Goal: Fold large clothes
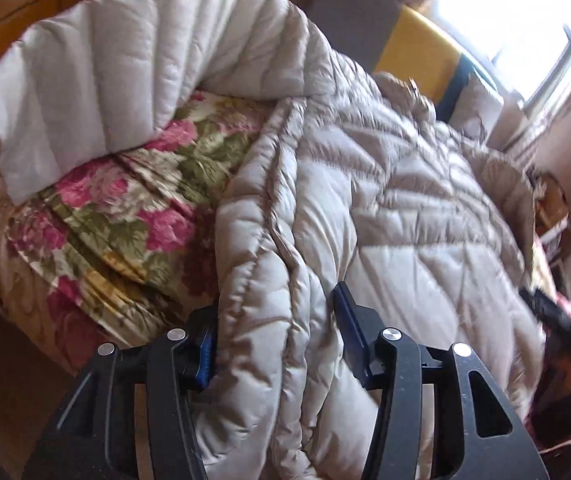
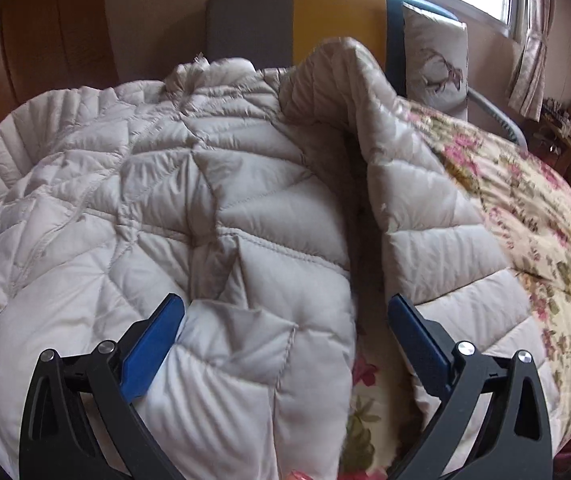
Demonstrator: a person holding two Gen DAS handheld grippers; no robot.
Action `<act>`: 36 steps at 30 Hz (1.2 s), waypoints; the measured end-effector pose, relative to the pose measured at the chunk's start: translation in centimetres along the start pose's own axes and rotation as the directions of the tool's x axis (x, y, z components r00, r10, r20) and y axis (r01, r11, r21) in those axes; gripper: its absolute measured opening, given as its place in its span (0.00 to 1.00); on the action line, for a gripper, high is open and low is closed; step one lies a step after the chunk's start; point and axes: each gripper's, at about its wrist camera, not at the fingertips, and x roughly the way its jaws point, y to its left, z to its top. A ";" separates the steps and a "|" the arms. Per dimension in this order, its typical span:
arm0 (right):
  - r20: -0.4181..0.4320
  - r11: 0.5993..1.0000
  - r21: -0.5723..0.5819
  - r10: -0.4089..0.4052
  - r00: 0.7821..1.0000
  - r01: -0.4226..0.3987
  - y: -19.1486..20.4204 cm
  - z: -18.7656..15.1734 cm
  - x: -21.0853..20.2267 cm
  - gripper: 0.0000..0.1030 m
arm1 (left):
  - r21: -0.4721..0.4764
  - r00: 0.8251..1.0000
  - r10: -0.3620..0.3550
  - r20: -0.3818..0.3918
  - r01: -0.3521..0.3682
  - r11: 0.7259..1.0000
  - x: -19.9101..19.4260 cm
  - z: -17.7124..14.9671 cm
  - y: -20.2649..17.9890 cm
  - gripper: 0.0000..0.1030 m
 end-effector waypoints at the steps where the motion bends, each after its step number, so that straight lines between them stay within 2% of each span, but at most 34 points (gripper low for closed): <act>1: 0.041 0.999 -0.035 -0.015 0.999 0.016 0.1 -0.2 -1.6 0.98 | -0.018 1.000 -0.005 0.019 0.005 1.000 -0.7 0.6 0.1 0.60; 2: 0.076 0.997 -0.068 -0.041 0.996 0.047 0.0 -0.6 -3.0 0.98 | -0.028 0.999 -0.005 0.051 0.006 1.000 -1.3 1.4 0.0 0.73; 4: 0.098 0.982 -0.120 -0.137 0.986 0.149 -0.4 -1.3 -4.6 0.98 | -0.010 0.994 -0.010 0.113 0.011 1.000 -2.2 2.6 -0.9 0.83; 7: -0.004 0.936 -0.146 -0.326 0.945 0.322 -2.8 -2.7 -4.4 0.98 | 0.066 0.989 -0.029 0.144 0.020 0.998 -1.9 3.5 -3.8 0.89; 9: -0.082 0.931 -0.114 -0.357 0.930 0.348 -5.1 -4.3 -4.1 0.98 | 0.106 0.988 -0.042 0.146 0.026 0.994 -0.9 4.2 -6.0 0.90; 11: -0.157 0.932 -0.079 -0.363 0.919 0.354 -7.3 -5.9 -3.9 0.98 | 0.149 0.990 -0.072 0.120 0.053 0.987 0.4 4.4 -8.0 0.94; 13: -0.204 0.929 -0.053 -0.370 0.906 0.367 -8.9 -7.3 -3.6 0.97 | 0.186 0.994 -0.055 0.090 0.038 0.982 2.0 4.6 -9.6 0.95; 14: -0.206 0.933 -0.021 -0.355 0.912 0.359 -9.6 -7.8 -3.7 0.89 | 0.205 0.996 -0.049 0.078 0.032 0.978 2.7 4.5 -10.2 0.95; 15: -0.209 0.937 0.023 -0.336 0.918 0.348 -10.4 -8.1 -3.8 0.76 | 0.227 0.997 -0.042 0.067 0.026 0.974 3.5 4.4 -10.6 0.95; 16: -0.216 0.940 0.072 -0.312 0.925 0.334 -11.0 -8.1 -3.8 0.69 | 0.243 0.998 -0.024 0.058 0.010 0.970 4.5 4.4 -11.1 0.95; 18: -0.219 0.939 0.122 -0.290 0.932 0.321 -11.6 -7.8 -4.0 0.42 | 0.260 0.999 0.023 0.036 -0.032 0.965 6.6 3.8 -11.5 0.95; 20: -0.231 0.938 0.110 -0.297 0.926 0.328 -11.4 -7.2 -3.8 0.33 | 0.252 0.999 0.048 0.012 -0.050 0.966 8.2 3.1 -11.2 0.95; 21: -0.237 0.942 0.109 -0.285 0.929 0.317 -11.3 -6.9 -3.6 0.27 | 0.248 0.999 0.041 0.027 -0.047 0.968 8.4 2.7 -11.0 0.96; 22: -0.242 0.944 0.119 -0.273 0.931 0.308 -11.3 -6.5 -3.4 0.26 | 0.249 0.998 0.035 0.043 -0.045 0.967 8.3 2.5 -10.9 0.96; 23: -0.246 0.945 0.145 -0.252 0.936 0.292 -11.5 -6.1 -3.4 0.22 | 0.256 0.998 0.028 0.064 -0.044 0.966 8.2 2.1 -10.7 0.96; 26: -0.234 0.947 0.268 -0.112 0.966 0.175 -11.9 -4.7 -3.7 0.16 | 0.261 0.996 0.017 0.089 -0.040 0.964 7.6 1.3 -10.6 0.96; 28: -0.196 0.922 0.385 0.029 0.980 0.049 -11.8 -3.9 -4.2 0.15 | 0.259 0.995 0.004 0.105 -0.031 0.965 7.1 0.9 -10.3 0.96; 29: -0.165 0.895 0.444 0.117 0.979 -0.032 -11.8 -3.4 -4.3 0.15 | 0.259 0.994 -0.003 0.112 -0.026 0.965 6.9 0.7 -10.2 0.96; 32: -0.071 0.799 0.555 0.324 0.943 -0.233 -10.8 -1.9 -4.5 0.15 | 0.258 0.993 -0.007 0.116 -0.024 0.966 6.7 0.6 -10.3 0.96; 34: -0.010 0.723 0.600 0.435 0.900 -0.342 -9.6 -0.7 -4.4 0.15 | 0.247 0.994 -0.013 0.112 -0.015 0.969 6.5 0.7 -10.4 0.96; 36: 0.053 0.656 0.619 0.513 0.857 -0.431 -8.5 0.7 -4.3 0.15 | 0.225 0.993 -0.050 0.105 0.025 0.974 5.8 0.8 -10.3 0.96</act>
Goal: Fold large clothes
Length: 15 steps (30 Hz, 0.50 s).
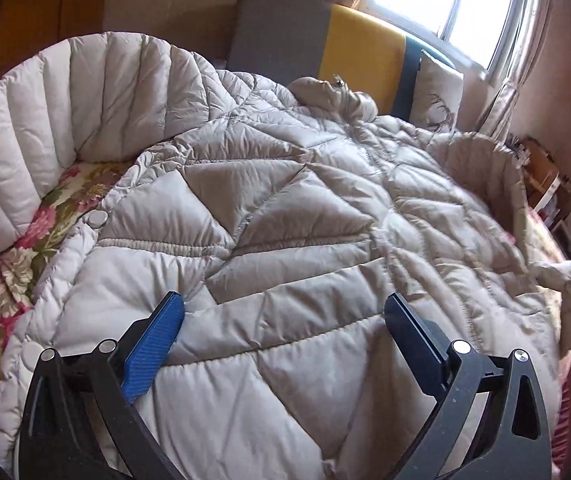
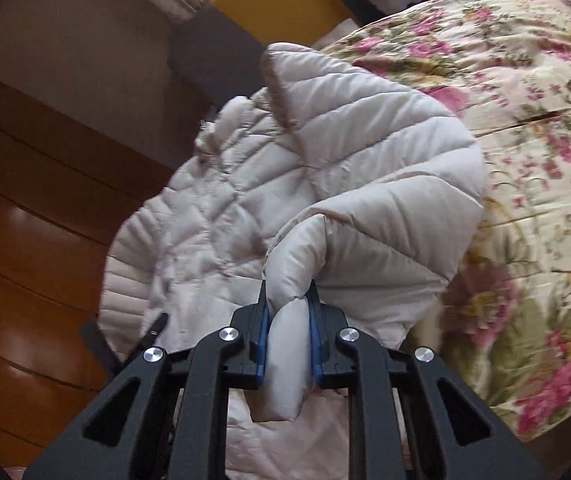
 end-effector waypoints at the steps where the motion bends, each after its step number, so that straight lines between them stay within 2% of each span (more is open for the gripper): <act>1: -0.002 0.998 0.017 0.067 0.998 -0.067 0.8 0.3 0.5 0.15 | -0.013 1.000 -0.017 0.005 0.017 1.000 -0.3 0.1 0.0 0.96; 3: -0.012 0.976 0.051 0.215 0.977 -0.214 2.4 0.9 2.1 0.15 | -0.053 0.998 -0.063 0.004 0.063 0.997 -0.9 0.3 0.0 0.96; 4: -0.023 0.964 0.056 0.262 0.965 -0.261 3.3 1.3 3.2 0.15 | -0.077 0.995 -0.099 0.001 0.099 0.992 -1.2 0.5 0.0 0.96; 5: -0.037 0.961 0.046 0.274 0.961 -0.272 4.3 1.6 4.4 0.15 | -0.095 0.991 -0.133 -0.001 0.133 0.987 -1.4 0.6 -0.1 0.96; 7: -0.067 0.972 -0.022 0.232 0.971 -0.234 6.2 1.8 7.1 0.17 | -0.133 0.983 -0.184 -0.021 0.180 0.975 -1.6 0.8 -0.6 0.96; 8: -0.071 0.977 -0.054 0.202 0.977 -0.206 6.8 1.7 8.6 0.24 | -0.142 0.979 -0.201 -0.027 0.195 0.971 -1.6 0.8 -0.9 0.96; 9: -0.070 0.977 -0.086 0.188 0.980 -0.194 7.3 1.5 10.0 0.39 | -0.147 0.974 -0.223 -0.030 0.217 0.965 -1.7 0.8 -1.3 0.96; 10: -0.066 0.975 -0.122 0.181 0.981 -0.188 7.7 1.2 11.1 0.49 | -0.148 0.969 -0.243 -0.037 0.235 0.961 -1.8 0.8 -1.8 0.96; 11: -0.053 0.975 -0.157 0.150 0.987 -0.156 7.9 0.9 12.1 0.67 | -0.145 0.968 -0.246 -0.045 0.238 0.960 -1.9 0.8 -2.2 0.96; 12: -0.032 0.975 -0.185 0.116 0.993 -0.120 8.1 0.6 12.6 0.68 | -0.140 0.967 -0.248 -0.057 0.238 0.961 -1.9 0.8 -2.7 0.96; 14: 0.026 0.969 -0.217 0.127 0.992 -0.118 8.3 0.3 12.1 0.70 | -0.120 0.960 -0.265 -0.085 0.254 0.960 -1.8 1.0 -3.8 0.96; 15: 0.069 0.967 -0.225 0.141 0.988 -0.122 8.1 0.2 11.2 0.78 | -0.107 0.957 -0.272 -0.099 0.262 0.959 -1.7 1.2 -4.5 0.96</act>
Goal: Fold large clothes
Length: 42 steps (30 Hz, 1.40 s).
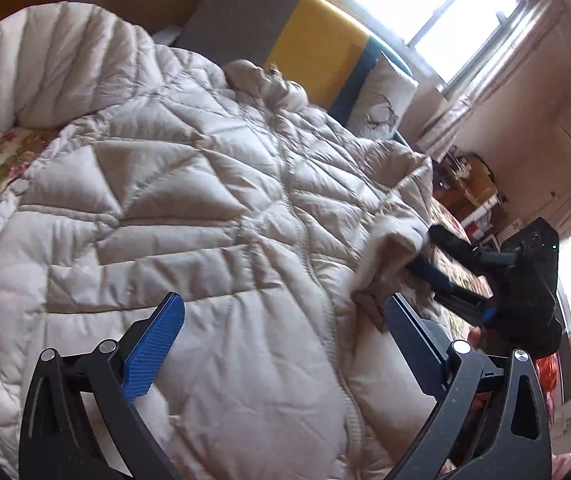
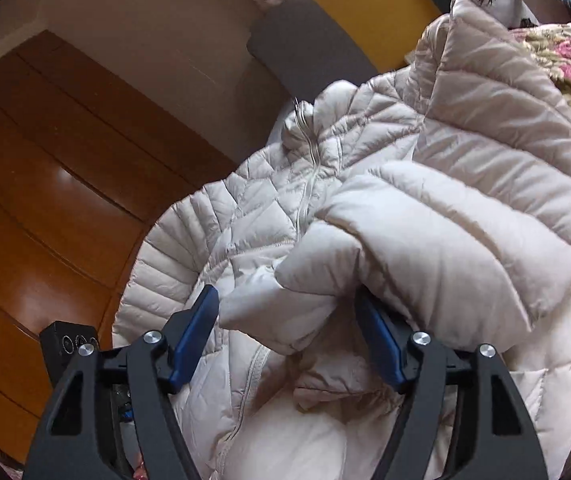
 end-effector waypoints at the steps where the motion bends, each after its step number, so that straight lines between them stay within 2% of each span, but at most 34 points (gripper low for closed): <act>1: 0.051 1.000 -0.020 -0.013 0.999 0.014 -0.5 -0.4 -0.9 0.82 | 0.012 1.000 -0.009 -0.009 0.010 1.000 0.3 0.2 -0.5 0.96; 3: 0.178 0.990 -0.084 -0.093 0.980 0.110 -0.4 -0.7 -2.7 0.90 | 0.042 0.999 -0.045 -0.017 0.046 0.998 1.0 0.9 -2.0 0.96; 4: 0.245 0.975 -0.110 -0.164 0.956 0.195 -0.4 -1.1 -3.5 0.91 | 0.064 0.998 -0.056 -0.020 0.057 0.996 1.5 1.5 -3.0 0.96; 5: 0.313 0.944 -0.124 -0.256 0.915 0.307 -0.3 -1.5 -4.0 0.93 | 0.078 0.998 -0.057 -0.022 0.058 0.995 2.0 1.9 -3.7 0.96; 6: 0.373 0.902 -0.118 -0.347 0.860 0.415 -0.4 -1.9 -4.3 0.95 | 0.092 0.998 -0.059 -0.025 0.061 0.994 2.7 2.4 -4.5 0.96; 7: 0.410 0.874 -0.102 -0.399 0.820 0.476 -0.6 -2.2 -4.1 0.95 | 0.112 0.996 -0.076 -0.036 0.079 0.990 3.7 2.8 -5.5 0.96; 8: 0.427 0.854 -0.079 -0.438 0.791 0.515 -1.1 -2.4 -3.9 0.96 | 0.134 0.995 -0.087 -0.058 0.094 0.987 4.7 2.9 -6.2 0.96; 11: 0.405 0.766 0.026 -0.595 0.694 0.642 -3.0 -2.7 -3.0 0.97 | 0.188 0.989 -0.026 -0.147 0.054 0.981 8.6 2.5 -7.8 0.94; 12: 0.382 0.741 0.055 -0.635 0.671 0.670 -3.6 -2.9 -2.6 0.97 | 0.183 0.983 -0.030 -0.180 0.064 0.981 9.7 2.2 -7.9 0.88; 13: 0.363 0.724 0.078 -0.661 0.657 0.685 -4.2 -3.0 -2.6 0.97 | 0.164 0.976 -0.035 -0.214 0.071 0.984 10.7 2.0 -7.8 0.61; 14: 0.349 0.716 0.094 -0.674 0.651 0.692 -4.7 -3.1 -2.2 0.98 | 0.142 0.970 -0.029 -0.241 0.065 0.988 11.5 1.8 -7.6 0.39; 16: 0.332 0.721 0.107 -0.675 0.658 0.685 -5.6 -3.3 -2.2 0.98 | 0.100 0.963 -0.047 -0.266 0.076 0.992 12.1 2.1 -7.2 0.19; 17: 0.325 0.727 0.115 -0.671 0.666 0.677 -6.2 -3.4 -3.0 0.98 | 0.085 0.962 -0.064 -0.265 0.090 0.992 11.9 2.8 -7.0 0.16; 21: 0.314 0.756 0.161 -0.649 0.693 0.635 -7.7 -4.4 -5.3 0.98 | 0.103 0.984 -0.035 -0.172 0.053 0.993 9.5 6.8 -6.5 0.12; 24: 0.321 0.763 0.185 -0.642 0.696 0.619 -8.1 -4.5 -5.6 0.98 | 0.114 0.996 0.011 -0.094 0.000 0.994 7.6 10.5 -5.4 0.12; 26: 0.308 0.763 0.180 -0.643 0.701 0.621 -8.1 -4.3 -5.3 0.98 | 0.132 0.996 0.063 -0.058 -0.055 0.990 7.0 12.8 -4.2 0.12; 31: 0.281 0.762 0.169 -0.646 0.710 0.626 -8.1 -4.1 -4.6 0.98 | 0.131 0.981 0.190 -0.037 -0.184 0.974 8.4 15.9 -0.5 0.12; 35: 0.269 0.762 0.162 -0.646 0.715 0.627 -8.1 -4.1 -4.3 0.98 | 0.113 0.968 0.249 -0.033 -0.244 0.963 10.4 16.9 2.3 0.12; 39: 0.253 0.752 0.148 -0.657 0.710 0.643 -7.9 -4.0 -3.9 0.98 | 0.088 0.963 0.269 -0.019 -0.266 0.960 12.5 17.4 4.0 0.12; 42: 0.193 0.735 0.090 -0.675 0.712 0.672 -7.0 -3.4 -3.5 0.98 | 0.072 0.953 0.304 0.002 -0.303 0.950 14.0 17.6 5.2 0.12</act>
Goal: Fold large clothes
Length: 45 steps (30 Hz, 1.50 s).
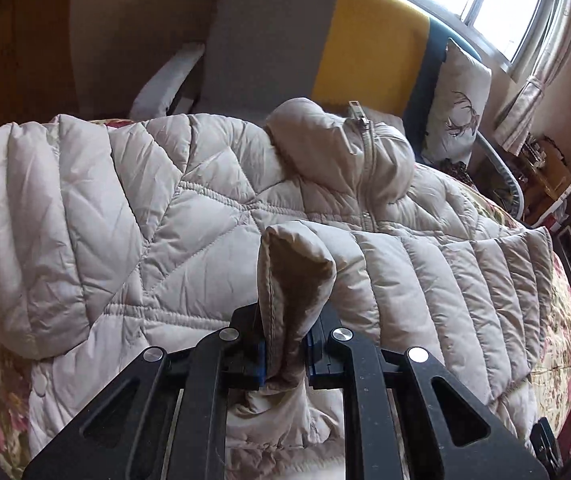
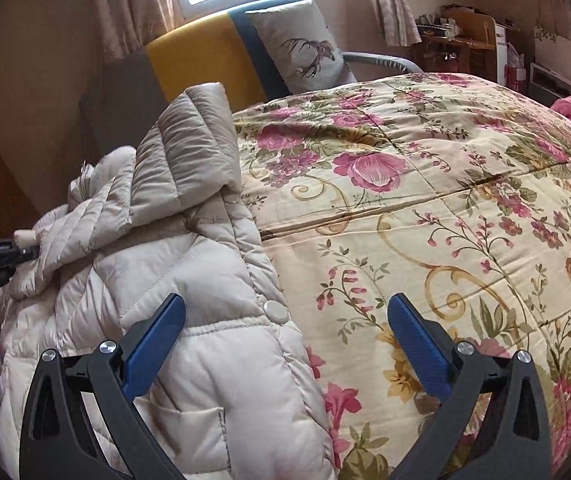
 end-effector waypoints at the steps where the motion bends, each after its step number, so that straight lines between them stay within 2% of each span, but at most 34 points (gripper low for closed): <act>1: 0.000 0.999 -0.032 0.009 1.000 -0.009 0.4 0.4 -0.4 0.98 | -0.005 1.000 0.008 0.003 -0.008 1.000 0.5 -0.2 0.2 0.12; 3: 0.053 0.994 -0.111 0.002 0.999 0.004 1.7 1.8 -1.2 0.98 | -0.027 1.000 -0.010 0.013 0.011 1.000 1.1 -0.7 0.6 0.14; 4: 0.086 0.988 -0.153 -0.018 0.996 0.031 2.4 2.7 -1.4 0.98 | -0.039 0.999 -0.022 0.026 0.023 0.999 1.3 -1.0 0.9 0.19; 6: 0.145 0.972 -0.225 -0.039 0.989 0.071 4.0 5.0 -1.0 0.98 | -0.055 0.998 -0.042 0.056 0.045 0.997 1.5 -1.7 1.3 0.20; 9: 0.201 0.961 -0.268 -0.018 0.979 0.073 6.0 8.9 1.3 0.98 | -0.042 0.994 -0.049 0.093 0.053 0.998 1.3 -2.5 1.4 0.22; 11: 0.205 0.955 -0.278 -0.045 0.978 0.102 7.0 11.3 4.1 0.98 | -0.026 0.993 -0.039 0.109 0.042 0.999 1.1 -2.9 1.2 0.22; 14: 0.176 0.933 -0.296 -0.157 0.972 0.204 7.9 13.9 9.2 0.98 | -0.009 0.992 -0.032 0.119 0.034 0.999 1.2 -3.3 1.0 0.25; 16: 0.141 0.904 -0.315 -0.258 0.956 0.290 7.6 14.5 12.5 0.98 | -0.004 0.992 -0.035 0.120 0.036 0.999 1.3 -3.5 1.0 0.28; 18: 0.108 0.862 -0.316 -0.382 0.918 0.397 6.2 14.4 15.2 0.98 | 0.019 0.992 -0.051 0.112 0.049 0.999 1.5 -3.6 0.6 0.40; 19: 0.096 0.855 -0.302 -0.412 0.906 0.421 5.2 14.1 16.2 0.98 | 0.042 0.993 -0.059 0.104 0.055 0.998 1.8 -3.6 0.0 0.50; 20: 0.062 0.872 -0.267 -0.410 0.910 0.411 4.0 13.9 16.8 0.98 | 0.078 0.994 -0.048 0.097 0.040 0.996 2.1 -3.7 -0.6 0.53; 22: -0.015 0.923 -0.192 -0.343 0.939 0.334 1.9 14.1 17.5 0.98 | 0.124 0.995 -0.012 0.096 0.000 0.992 2.5 -3.8 -1.5 0.53; 25: -0.048 0.946 -0.161 -0.292 0.955 0.281 0.9 14.5 17.5 0.98 | 0.133 0.996 -0.007 0.086 -0.005 0.991 3.1 -3.8 -1.5 0.53; 26: -0.047 0.946 -0.162 -0.292 0.955 0.282 0.7 14.7 17.0 0.98 | 0.130 0.996 -0.010 0.085 -0.001 0.991 3.1 -3.8 -1.5 0.53; 27: -0.028 0.931 -0.176 -0.329 0.944 0.319 0.8 14.9 16.0 0.98 | 0.129 0.996 -0.011 0.086 0.000 0.992 3.1 -3.7 -1.5 0.53; 29: 0.072 0.887 -0.171 -0.423 0.903 0.429 2.2 14.8 12.4 0.98 | 0.126 0.996 -0.013 0.087 0.002 0.992 3.1 -3.7 -1.4 0.54; 30: 0.103 0.895 -0.164 -0.403 0.909 0.415 3.1 14.5 10.6 0.98 | 0.125 0.996 -0.015 0.087 0.004 0.992 3.1 -3.7 -1.4 0.54; 32: 0.094 0.949 -0.175 -0.248 0.964 0.261 5.5 13.5 7.7 0.98 | 0.120 0.996 -0.020 0.087 0.010 0.993 3.0 -3.7 -1.3 0.54; 33: 0.077 0.967 -0.191 -0.155 0.985 0.167 6.8 12.7 6.6 0.98 | 0.118 0.996 -0.022 0.087 0.012 0.993 2.9 -3.7 -1.2 0.54; 34: 0.067 0.971 -0.218 -0.085 0.994 0.097 8.2 12.0 6.0 0.98 | 0.117 0.996 -0.025 0.087 0.014 0.993 2.8 -3.7 -1.1 0.55; 36: 0.054 0.943 -0.333 -0.004 0.999 0.022 11.4 10.2 5.9 0.98 | 0.112 0.995 -0.039 0.088 0.029 0.993 2.5 -3.8 -0.8 0.60; 37: 0.061 0.919 -0.394 -0.007 0.998 0.030 13.0 9.3 6.4 0.98 | 0.108 0.995 -0.052 0.088 0.042 0.993 2.3 -3.8 -0.6 0.65; 40: 0.070 0.846 -0.512 -0.135 0.988 0.152 15.2 6.4 10.8 0.98 | 0.096 0.993 -0.083 0.082 0.075 0.993 1.2 -3.8 -0.3 0.79; 42: 0.001 0.855 -0.504 -0.142 0.990 0.123 14.2 5.3 13.4 0.98 | 0.063 0.990 -0.113 0.081 0.108 0.992 -0.5 -4.0 0.4 0.84; 45: 0.016 0.867 -0.484 -0.126 0.992 0.118 13.6 5.5 13.1 0.98 | -0.030 0.978 -0.178 0.109 0.182 0.983 -4.0 -4.5 2.6 0.86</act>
